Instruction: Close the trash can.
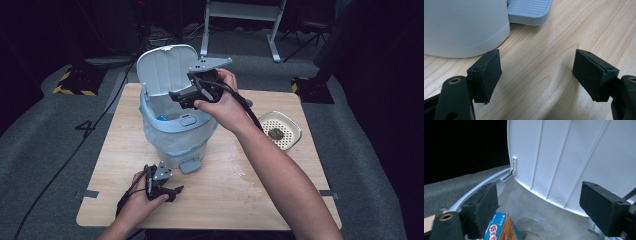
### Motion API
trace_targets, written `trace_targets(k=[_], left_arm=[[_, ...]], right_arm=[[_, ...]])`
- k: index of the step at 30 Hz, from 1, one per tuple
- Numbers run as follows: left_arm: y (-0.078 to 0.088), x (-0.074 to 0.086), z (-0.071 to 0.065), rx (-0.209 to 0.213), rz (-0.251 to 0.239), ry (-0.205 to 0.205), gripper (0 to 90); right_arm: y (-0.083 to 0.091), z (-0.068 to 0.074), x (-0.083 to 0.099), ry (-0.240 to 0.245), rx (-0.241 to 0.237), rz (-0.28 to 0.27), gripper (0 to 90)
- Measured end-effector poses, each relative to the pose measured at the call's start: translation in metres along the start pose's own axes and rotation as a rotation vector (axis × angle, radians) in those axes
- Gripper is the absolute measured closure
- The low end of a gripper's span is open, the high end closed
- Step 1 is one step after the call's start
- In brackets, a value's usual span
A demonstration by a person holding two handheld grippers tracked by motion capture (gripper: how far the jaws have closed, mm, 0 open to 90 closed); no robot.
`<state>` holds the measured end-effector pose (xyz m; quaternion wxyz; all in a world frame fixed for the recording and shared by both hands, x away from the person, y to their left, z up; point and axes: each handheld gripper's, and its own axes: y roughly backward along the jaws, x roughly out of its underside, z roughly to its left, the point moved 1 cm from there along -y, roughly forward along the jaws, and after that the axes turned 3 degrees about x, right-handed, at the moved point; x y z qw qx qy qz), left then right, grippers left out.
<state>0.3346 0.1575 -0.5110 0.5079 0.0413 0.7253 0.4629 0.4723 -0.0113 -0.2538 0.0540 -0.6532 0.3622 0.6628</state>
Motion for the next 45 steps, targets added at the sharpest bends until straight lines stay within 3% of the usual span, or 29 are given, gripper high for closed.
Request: trace_targets(k=[4,23,38,45], left_arm=[[0.0,0.0,0.0,0.001,0.0,0.001,23.1],[0.0,0.0,0.0,0.002,0.0,0.002,23.1],[0.001,0.001,0.001,0.003,-0.002,0.014,23.5],[0.005,0.005,0.008,0.002,-0.006,0.012,26.1]], right_arm=[[0.008,-0.003,0.001,0.015,0.005,-0.001,15.6],[0.048,-0.026,0.004,0.001,0.037,-0.042,15.5],[0.086,-0.045,0.017,-0.009,0.073,-0.061,15.7],[0.108,-0.056,0.024,-0.021,0.092,-0.068,15.8]])
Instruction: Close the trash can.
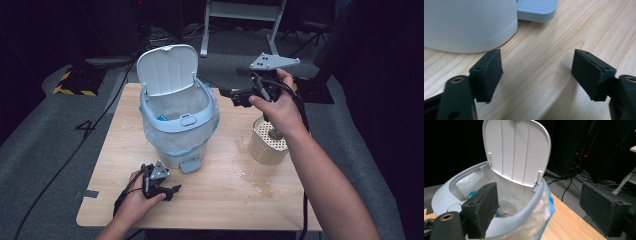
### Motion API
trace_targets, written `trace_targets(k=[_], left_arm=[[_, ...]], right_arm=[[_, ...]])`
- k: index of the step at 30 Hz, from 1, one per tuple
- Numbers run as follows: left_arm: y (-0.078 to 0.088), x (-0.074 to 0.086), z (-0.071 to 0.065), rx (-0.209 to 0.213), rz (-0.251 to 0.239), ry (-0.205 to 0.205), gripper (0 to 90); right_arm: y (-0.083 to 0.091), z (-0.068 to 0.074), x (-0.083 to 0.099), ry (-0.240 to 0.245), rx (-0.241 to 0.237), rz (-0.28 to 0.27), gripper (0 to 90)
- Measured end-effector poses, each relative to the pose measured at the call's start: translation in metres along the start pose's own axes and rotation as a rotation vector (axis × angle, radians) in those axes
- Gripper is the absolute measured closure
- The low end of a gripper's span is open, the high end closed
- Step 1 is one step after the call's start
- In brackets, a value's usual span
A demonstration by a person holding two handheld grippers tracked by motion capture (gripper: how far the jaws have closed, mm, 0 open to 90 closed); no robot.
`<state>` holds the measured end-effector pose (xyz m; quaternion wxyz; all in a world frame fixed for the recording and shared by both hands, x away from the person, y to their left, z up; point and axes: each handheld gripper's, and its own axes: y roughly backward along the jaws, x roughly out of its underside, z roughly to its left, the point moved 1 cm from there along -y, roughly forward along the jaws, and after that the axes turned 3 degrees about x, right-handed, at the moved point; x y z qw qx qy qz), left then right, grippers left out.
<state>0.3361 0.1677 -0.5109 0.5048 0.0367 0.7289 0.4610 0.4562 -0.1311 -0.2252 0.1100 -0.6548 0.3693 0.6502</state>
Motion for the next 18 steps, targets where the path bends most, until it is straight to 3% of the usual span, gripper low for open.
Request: trace_targets(k=[18], left_arm=[[0.008,0.006,0.006,-0.032,-0.004,0.017,33.1]], right_arm=[[0.059,-0.032,0.035,-0.05,0.05,0.01,17.8]])
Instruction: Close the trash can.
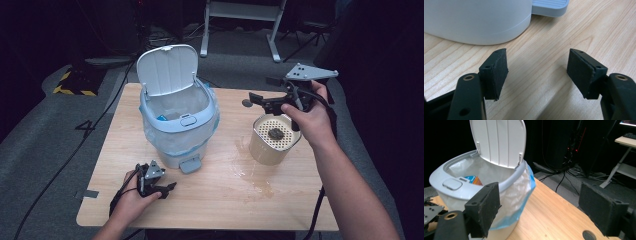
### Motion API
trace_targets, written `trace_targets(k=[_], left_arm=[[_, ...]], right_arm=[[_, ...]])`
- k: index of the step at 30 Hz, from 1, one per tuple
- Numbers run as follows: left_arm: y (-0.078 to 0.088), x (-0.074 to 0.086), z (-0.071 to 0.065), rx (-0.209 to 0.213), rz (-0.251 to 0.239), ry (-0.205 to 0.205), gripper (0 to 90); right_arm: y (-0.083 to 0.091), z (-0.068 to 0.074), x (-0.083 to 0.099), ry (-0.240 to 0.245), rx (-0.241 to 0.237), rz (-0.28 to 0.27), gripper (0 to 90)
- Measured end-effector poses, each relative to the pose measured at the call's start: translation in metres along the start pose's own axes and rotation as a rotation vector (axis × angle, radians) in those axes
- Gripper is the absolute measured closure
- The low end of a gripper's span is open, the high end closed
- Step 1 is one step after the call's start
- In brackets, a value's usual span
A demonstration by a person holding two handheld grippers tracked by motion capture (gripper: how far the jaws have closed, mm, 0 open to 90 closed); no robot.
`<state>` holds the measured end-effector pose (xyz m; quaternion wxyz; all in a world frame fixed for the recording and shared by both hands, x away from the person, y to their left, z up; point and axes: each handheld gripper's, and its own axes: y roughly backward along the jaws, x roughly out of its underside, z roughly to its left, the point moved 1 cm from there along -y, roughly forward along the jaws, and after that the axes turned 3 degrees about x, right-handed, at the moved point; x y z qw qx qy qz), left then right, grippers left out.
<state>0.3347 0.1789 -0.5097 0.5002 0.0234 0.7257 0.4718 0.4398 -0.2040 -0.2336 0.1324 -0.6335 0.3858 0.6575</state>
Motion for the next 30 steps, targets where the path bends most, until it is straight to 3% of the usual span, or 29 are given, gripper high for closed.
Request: trace_targets(k=[10,17,23,30], left_arm=[[0.005,0.002,0.001,-0.015,0.024,0.013,32.7],[0.01,0.001,0.002,-0.021,0.017,0.011,33.2],[0.016,-0.001,0.002,-0.008,-0.002,0.014,33.4],[0.024,-0.002,0.004,-0.009,-0.016,0.02,33.5]], right_arm=[[0.047,-0.015,0.037,-0.024,0.048,0.047,24.3],[0.079,-0.022,0.081,-0.044,0.099,0.098,25.7],[0.091,-0.021,0.129,-0.071,0.114,0.158,26.0],[0.093,-0.012,0.185,-0.09,0.128,0.222,26.6]])
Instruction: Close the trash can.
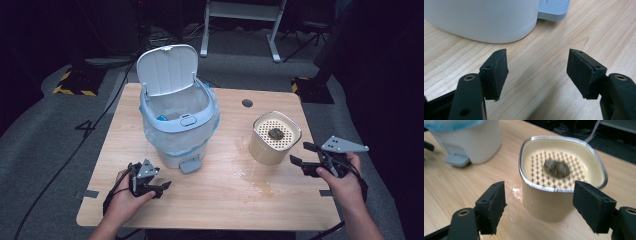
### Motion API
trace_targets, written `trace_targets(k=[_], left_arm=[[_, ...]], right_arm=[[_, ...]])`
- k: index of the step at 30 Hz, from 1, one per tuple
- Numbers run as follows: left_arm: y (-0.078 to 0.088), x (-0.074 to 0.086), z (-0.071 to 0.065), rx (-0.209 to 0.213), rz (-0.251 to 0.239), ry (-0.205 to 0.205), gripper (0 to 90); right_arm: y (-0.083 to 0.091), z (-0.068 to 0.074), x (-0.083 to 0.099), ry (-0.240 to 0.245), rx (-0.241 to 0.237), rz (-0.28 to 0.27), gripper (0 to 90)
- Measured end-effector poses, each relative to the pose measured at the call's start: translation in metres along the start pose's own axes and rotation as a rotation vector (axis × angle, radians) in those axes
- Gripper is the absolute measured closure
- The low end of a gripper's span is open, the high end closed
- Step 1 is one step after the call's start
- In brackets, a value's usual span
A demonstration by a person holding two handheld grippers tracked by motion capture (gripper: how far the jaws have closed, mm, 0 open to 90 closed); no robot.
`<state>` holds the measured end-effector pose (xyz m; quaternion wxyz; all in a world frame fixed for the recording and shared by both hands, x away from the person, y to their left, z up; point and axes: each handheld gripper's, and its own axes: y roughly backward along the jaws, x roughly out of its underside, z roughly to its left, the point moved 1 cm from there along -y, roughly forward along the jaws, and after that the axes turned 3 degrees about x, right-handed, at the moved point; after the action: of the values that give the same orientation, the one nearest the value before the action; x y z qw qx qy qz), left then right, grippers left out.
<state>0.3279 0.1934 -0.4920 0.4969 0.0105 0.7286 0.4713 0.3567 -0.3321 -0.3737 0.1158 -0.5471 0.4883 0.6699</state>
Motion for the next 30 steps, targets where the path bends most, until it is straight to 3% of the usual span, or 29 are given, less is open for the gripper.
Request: trace_targets(k=[10,18,23,30], left_arm=[[0.006,-0.002,0.001,-0.002,-0.014,-0.001,33.6],[0.025,-0.013,0.003,0.034,-0.088,0.025,34.2],[0.043,-0.023,0.008,0.042,-0.162,0.051,34.2],[0.062,-0.032,0.016,0.028,-0.208,0.069,33.9]], right_arm=[[-0.022,0.006,0.062,-0.031,0.03,0.101,25.7],[-0.046,0.007,0.11,-0.065,0.074,0.182,22.6],[-0.052,0.007,0.123,-0.048,0.112,0.203,20.2],[-0.055,0.005,0.128,-0.109,0.122,0.19,15.3]])
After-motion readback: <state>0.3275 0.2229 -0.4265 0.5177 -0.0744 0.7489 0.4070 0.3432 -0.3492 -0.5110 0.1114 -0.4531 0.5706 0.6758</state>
